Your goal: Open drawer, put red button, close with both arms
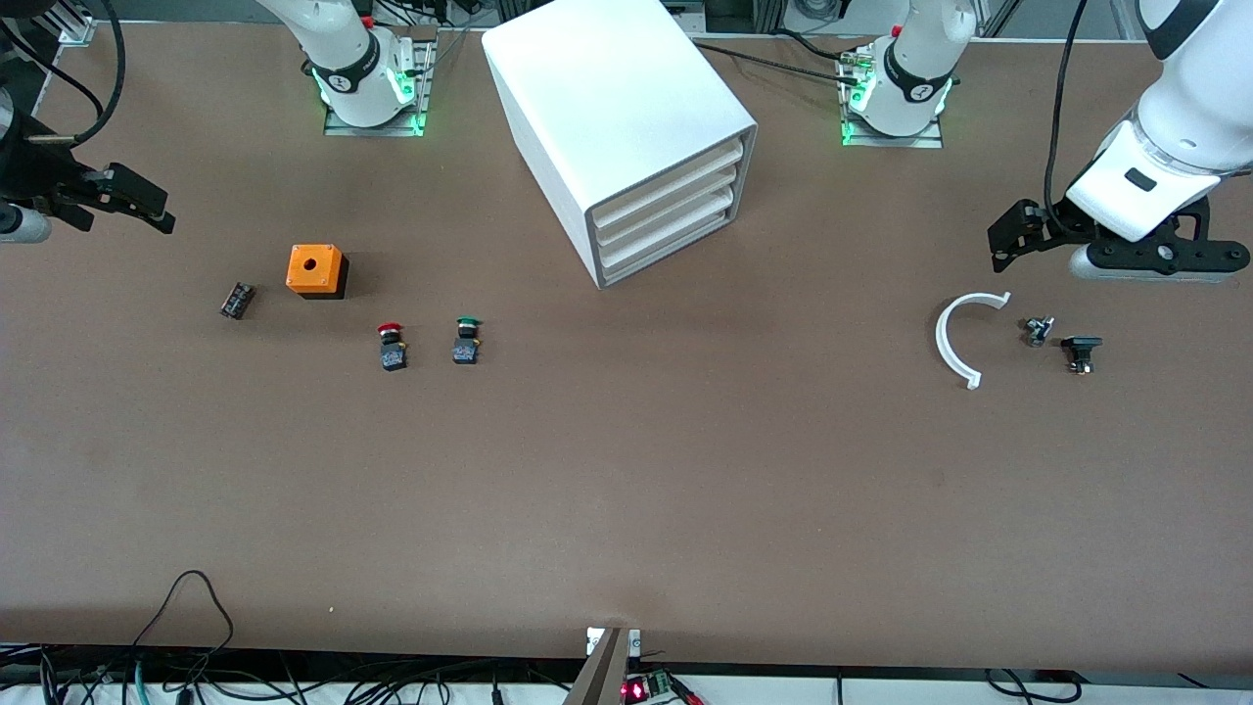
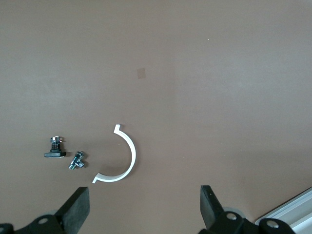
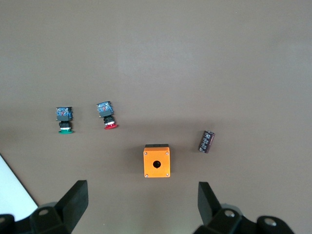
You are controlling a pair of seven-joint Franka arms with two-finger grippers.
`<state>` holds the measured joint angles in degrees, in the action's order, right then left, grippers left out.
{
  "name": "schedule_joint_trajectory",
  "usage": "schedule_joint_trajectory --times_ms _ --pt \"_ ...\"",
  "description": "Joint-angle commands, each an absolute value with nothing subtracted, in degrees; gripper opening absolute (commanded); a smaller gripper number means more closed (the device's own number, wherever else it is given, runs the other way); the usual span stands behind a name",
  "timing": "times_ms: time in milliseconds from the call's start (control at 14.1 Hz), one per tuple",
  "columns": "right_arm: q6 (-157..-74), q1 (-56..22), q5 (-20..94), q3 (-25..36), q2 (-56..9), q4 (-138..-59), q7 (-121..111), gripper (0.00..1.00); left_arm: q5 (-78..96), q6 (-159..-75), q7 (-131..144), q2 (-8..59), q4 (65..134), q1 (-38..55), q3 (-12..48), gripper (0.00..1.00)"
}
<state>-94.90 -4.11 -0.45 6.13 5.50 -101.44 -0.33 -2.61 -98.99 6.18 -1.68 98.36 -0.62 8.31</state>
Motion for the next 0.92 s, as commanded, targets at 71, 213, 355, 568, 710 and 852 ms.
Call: schedule_joint_trajectory --times_ms 71,213,355,568,710,852 --pt "-93.52 -3.52 -0.88 5.45 6.06 -100.90 0.44 1.00 -1.32 -98.18 4.74 -2.11 97.83 -0.35 8.17 1.00" --pt "-93.60 -3.52 -1.05 5.45 6.06 -100.90 -0.35 1.00 -1.32 -97.91 4.31 -2.02 97.47 -0.53 8.17 1.00" --pt "-93.52 -3.52 -1.05 5.45 6.06 -100.90 -0.61 1.00 -1.23 -97.91 4.22 -1.93 97.30 -0.61 8.17 1.00" --pt "-93.60 -3.52 -1.05 5.45 5.71 -100.81 -0.53 1.00 -1.41 -97.91 4.31 -0.53 96.94 -0.53 8.17 1.00" --pt "-93.52 -3.52 -1.05 5.45 5.10 -100.02 -0.88 1.00 -1.84 -97.74 4.92 1.13 97.12 -0.18 8.17 1.00" --pt "-93.52 -3.78 -1.32 5.36 3.96 -99.93 -0.79 1.00 -2.11 -96.69 4.40 2.63 96.86 -0.17 8.17 1.00"
